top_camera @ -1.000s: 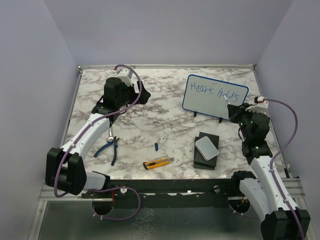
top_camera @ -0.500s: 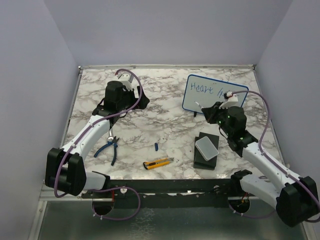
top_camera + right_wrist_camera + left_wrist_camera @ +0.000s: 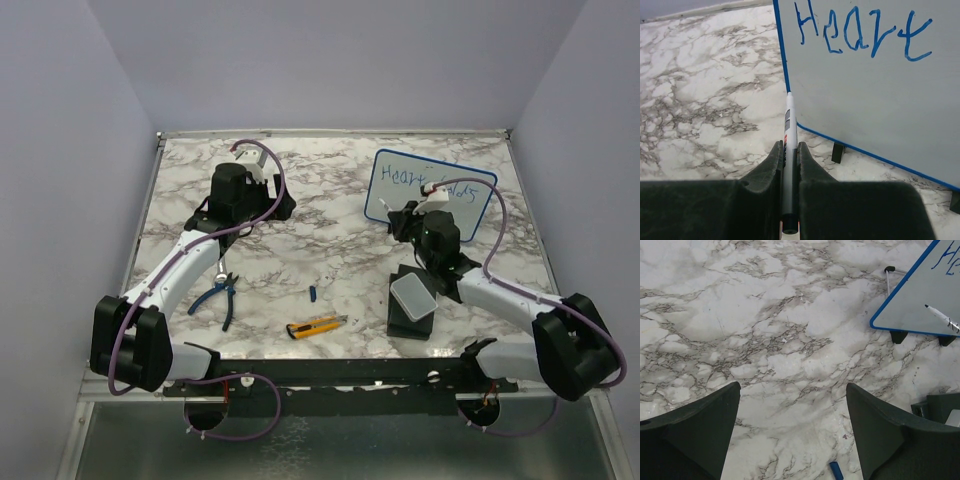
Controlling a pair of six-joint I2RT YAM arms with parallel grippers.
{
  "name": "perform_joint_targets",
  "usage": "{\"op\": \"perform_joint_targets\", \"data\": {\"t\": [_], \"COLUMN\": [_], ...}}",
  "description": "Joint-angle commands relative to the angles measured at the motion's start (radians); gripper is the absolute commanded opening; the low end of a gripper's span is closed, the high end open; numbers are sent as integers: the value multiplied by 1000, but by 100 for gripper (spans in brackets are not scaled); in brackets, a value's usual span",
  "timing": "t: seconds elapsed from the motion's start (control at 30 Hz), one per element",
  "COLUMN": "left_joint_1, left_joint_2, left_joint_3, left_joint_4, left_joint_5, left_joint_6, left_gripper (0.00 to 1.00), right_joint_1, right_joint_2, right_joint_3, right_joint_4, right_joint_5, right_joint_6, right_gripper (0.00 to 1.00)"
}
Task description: Write a sentence on the whiteboard
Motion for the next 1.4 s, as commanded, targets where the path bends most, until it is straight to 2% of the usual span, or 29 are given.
{"op": "perform_joint_targets", "data": {"t": [0.0, 0.63, 1.37], "left_joint_1": [6, 6, 6], "left_joint_2": [5, 13, -2], "left_joint_3": [10, 10, 10], "left_joint_4": [-12, -13, -13], "left_joint_5": [-10, 5, 7], "left_joint_6": [25, 25, 24], "left_gripper": [87, 87, 88], "right_joint_1": [24, 25, 27], "right_joint_2": [51, 139, 157], "right_joint_3": [4, 8, -65], "right_joint_4": [189, 181, 113], "right_joint_5": [140, 229, 149], "right_joint_6": [-33, -61, 0], "right_gripper": [1, 1, 1]}}
